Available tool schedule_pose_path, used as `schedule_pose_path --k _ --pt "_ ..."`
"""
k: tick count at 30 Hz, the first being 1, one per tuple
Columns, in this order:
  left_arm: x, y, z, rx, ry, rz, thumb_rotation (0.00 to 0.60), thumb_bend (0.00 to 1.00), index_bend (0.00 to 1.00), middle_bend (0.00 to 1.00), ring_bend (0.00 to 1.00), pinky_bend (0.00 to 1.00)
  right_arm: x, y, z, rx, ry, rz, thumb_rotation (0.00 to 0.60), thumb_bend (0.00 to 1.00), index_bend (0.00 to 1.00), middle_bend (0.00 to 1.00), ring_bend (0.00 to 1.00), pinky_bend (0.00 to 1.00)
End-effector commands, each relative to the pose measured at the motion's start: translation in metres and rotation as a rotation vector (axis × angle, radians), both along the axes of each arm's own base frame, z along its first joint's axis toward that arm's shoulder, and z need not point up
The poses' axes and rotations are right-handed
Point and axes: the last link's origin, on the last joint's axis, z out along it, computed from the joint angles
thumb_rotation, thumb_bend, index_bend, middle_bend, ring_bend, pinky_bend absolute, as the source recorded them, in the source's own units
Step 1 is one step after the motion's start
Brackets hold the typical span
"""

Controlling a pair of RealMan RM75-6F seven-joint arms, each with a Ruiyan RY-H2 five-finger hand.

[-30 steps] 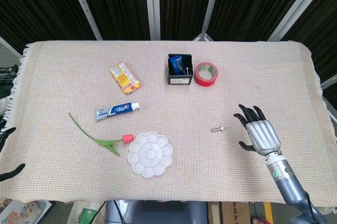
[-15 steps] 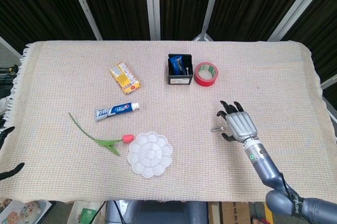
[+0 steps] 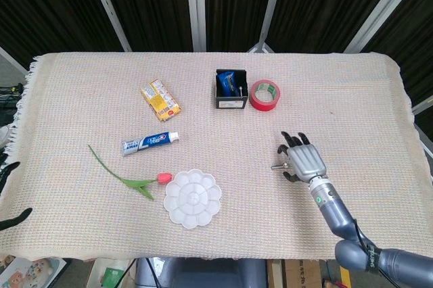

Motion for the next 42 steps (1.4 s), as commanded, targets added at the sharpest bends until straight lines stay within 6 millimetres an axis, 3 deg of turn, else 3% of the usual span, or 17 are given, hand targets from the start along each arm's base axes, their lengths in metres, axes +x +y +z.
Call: schedule_pose_path --k 1,27,42 --pt "0.000 0.000 0.000 0.000 0.001 0.000 0.600 0.25 0.14 0.00 0.00 0.00 -0.001 0.000 -0.004 0.005 -0.001 -0.002 0.600 0.30 0.37 0.05 0.15 0.06" --pt "0.001 0.003 -0.004 0.000 0.016 0.007 0.600 0.25 0.15 0.00 0.00 0.00 0.000 -0.007 -0.035 0.036 0.020 -0.012 0.600 0.33 0.44 0.05 0.16 0.07" --pt "0.000 0.004 -0.004 0.000 0.016 0.011 0.600 0.25 0.15 0.00 0.00 0.00 0.003 -0.011 -0.041 0.036 0.027 -0.012 0.600 0.35 0.48 0.06 0.16 0.07"
